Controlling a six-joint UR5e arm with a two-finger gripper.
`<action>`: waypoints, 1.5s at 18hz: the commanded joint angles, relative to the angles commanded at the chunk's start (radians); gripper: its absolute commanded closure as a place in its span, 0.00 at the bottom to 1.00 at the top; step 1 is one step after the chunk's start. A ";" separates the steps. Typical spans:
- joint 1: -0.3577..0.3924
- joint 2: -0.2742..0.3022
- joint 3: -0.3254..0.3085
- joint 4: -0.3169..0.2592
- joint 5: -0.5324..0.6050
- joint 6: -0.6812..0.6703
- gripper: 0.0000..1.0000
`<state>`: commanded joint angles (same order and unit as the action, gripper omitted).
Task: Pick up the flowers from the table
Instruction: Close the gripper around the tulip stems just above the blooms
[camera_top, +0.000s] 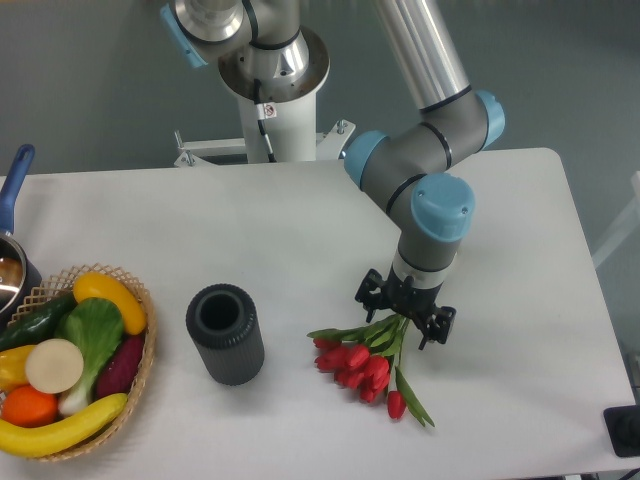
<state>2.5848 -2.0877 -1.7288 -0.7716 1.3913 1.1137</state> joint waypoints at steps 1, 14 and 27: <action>0.000 0.000 0.000 0.000 0.000 0.000 0.00; -0.011 -0.017 -0.017 0.002 0.081 0.017 0.00; -0.017 -0.015 -0.021 0.003 0.080 0.008 0.33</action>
<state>2.5679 -2.1031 -1.7503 -0.7685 1.4711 1.1214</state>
